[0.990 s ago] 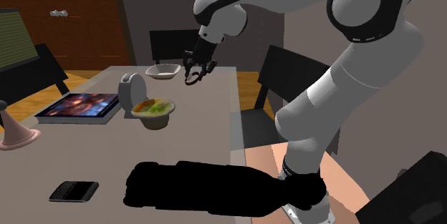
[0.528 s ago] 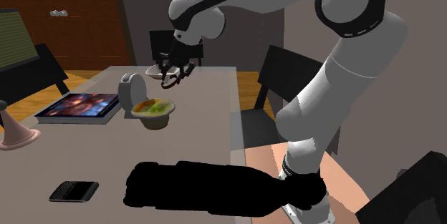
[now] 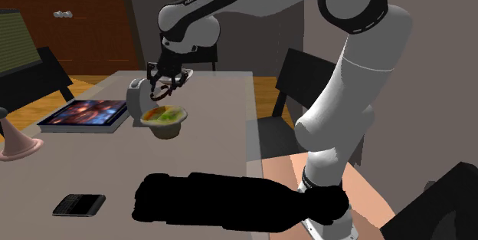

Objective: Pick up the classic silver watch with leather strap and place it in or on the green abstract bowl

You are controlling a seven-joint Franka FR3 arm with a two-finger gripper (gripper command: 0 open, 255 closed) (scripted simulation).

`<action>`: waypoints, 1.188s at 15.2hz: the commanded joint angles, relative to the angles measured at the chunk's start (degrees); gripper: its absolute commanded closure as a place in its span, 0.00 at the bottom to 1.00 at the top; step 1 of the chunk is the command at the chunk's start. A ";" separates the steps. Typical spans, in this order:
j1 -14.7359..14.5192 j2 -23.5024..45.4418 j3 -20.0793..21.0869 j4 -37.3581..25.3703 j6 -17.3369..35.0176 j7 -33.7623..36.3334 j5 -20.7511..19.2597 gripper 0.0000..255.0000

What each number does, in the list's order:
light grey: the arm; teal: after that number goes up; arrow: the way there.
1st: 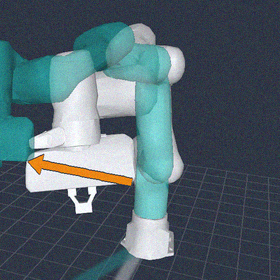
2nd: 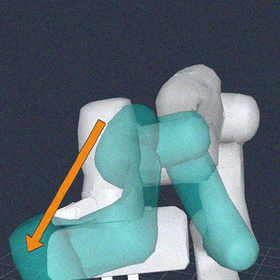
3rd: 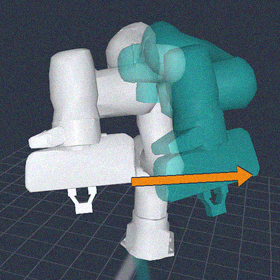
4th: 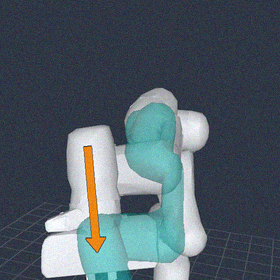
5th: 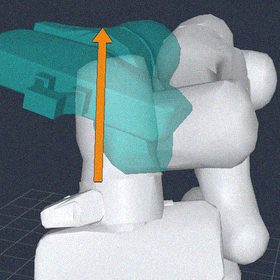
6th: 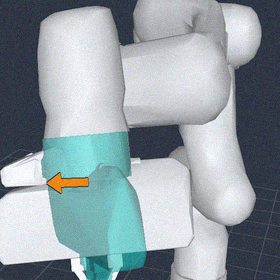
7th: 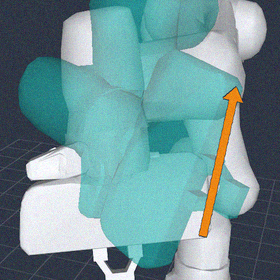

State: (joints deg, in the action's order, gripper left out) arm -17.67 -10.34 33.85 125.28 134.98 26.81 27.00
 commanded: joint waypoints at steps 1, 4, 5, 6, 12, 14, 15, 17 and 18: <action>-0.09 0.60 0.25 0.86 1.45 -0.25 0.12 1.00; -0.24 1.64 0.59 2.29 3.82 -0.79 0.33 1.00; -0.29 2.01 0.71 2.74 4.61 -0.97 0.39 1.00; -0.34 2.40 0.82 3.18 5.41 -1.14 0.45 1.00; -0.57 4.58 1.38 5.22 9.43 -1.96 0.62 1.00; -0.57 4.58 1.37 5.21 9.43 -1.96 0.62 1.00; -0.57 4.58 1.37 5.21 9.43 -1.96 0.62 1.00; -0.57 4.58 1.37 5.21 9.43 -1.96 0.62 1.00; -0.57 4.57 1.37 5.21 9.42 -1.96 0.62 1.00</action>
State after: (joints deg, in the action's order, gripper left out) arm -18.25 -5.77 35.22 130.49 144.40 24.85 27.62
